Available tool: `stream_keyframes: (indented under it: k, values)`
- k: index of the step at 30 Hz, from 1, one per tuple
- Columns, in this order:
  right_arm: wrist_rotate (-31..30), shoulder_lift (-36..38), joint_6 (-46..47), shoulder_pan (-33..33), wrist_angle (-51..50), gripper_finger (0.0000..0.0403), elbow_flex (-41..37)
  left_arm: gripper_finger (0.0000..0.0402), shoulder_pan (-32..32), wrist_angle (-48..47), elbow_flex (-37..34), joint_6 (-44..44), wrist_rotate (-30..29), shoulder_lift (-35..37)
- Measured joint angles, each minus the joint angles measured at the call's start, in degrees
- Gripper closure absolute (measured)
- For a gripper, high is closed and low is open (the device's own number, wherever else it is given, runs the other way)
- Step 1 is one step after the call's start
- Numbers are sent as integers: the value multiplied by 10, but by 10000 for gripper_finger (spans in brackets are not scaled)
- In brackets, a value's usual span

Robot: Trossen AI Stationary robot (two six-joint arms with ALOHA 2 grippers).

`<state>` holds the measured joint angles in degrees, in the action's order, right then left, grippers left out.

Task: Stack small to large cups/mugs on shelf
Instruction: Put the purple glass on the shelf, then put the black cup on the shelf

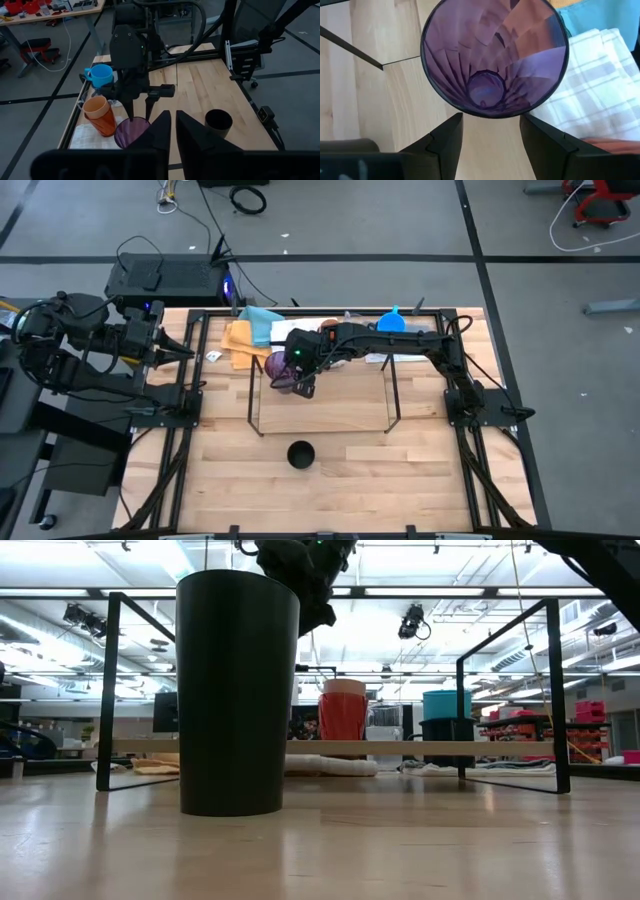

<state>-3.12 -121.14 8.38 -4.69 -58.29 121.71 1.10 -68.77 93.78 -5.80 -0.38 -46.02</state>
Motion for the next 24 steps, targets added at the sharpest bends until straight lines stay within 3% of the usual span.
stream_keyframes:
  k: [24]
  values:
    - [7, 0, 11, 0, 3, 200, -18, 361, 0, 0, 0, 1, 0, 0]
